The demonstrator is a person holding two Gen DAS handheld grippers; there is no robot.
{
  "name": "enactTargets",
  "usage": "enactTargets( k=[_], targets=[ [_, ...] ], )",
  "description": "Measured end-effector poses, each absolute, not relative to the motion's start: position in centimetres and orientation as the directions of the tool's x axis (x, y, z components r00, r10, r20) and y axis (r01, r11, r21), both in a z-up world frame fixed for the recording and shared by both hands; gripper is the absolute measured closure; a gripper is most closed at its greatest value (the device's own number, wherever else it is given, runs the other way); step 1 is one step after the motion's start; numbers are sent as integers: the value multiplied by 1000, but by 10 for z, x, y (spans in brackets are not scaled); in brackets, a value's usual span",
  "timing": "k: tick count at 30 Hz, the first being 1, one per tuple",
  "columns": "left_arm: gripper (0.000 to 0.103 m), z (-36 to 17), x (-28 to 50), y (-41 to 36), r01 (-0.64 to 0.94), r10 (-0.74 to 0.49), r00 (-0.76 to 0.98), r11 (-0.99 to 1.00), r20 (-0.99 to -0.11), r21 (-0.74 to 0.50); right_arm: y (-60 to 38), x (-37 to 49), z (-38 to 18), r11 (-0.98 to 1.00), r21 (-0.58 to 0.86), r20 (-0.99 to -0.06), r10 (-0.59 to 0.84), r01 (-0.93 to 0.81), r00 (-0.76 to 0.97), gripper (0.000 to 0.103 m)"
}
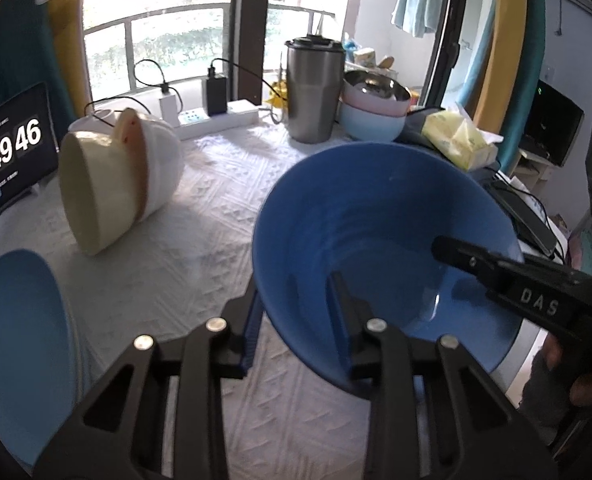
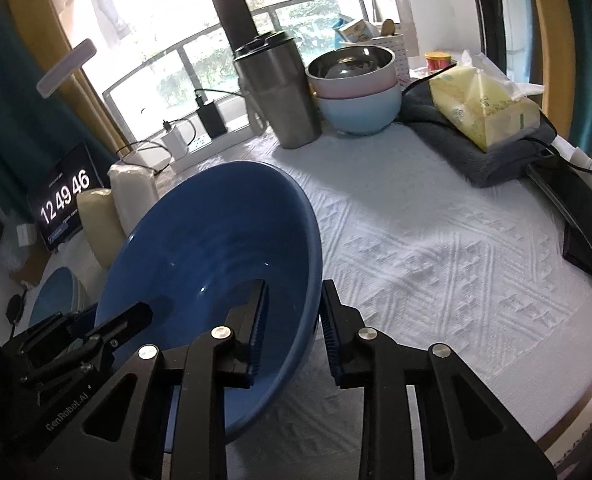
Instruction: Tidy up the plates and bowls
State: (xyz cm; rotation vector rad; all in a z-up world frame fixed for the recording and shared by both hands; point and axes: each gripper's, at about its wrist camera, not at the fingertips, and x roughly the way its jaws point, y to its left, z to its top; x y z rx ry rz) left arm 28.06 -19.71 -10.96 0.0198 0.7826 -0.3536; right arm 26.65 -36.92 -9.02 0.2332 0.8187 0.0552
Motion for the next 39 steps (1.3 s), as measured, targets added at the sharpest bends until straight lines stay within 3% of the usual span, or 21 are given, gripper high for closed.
enactTargets(
  k=[21, 39],
  targets=[
    [71, -111, 270, -114, 188, -265, 673, 964, -690, -186, -288, 272, -96, 981, 181, -762, 182, -65, 622, 75],
    [69, -108, 260, -104, 209, -282, 660, 959, -696, -190, -277, 267, -92, 988, 148, -774, 139, -36, 618, 75]
  ],
)
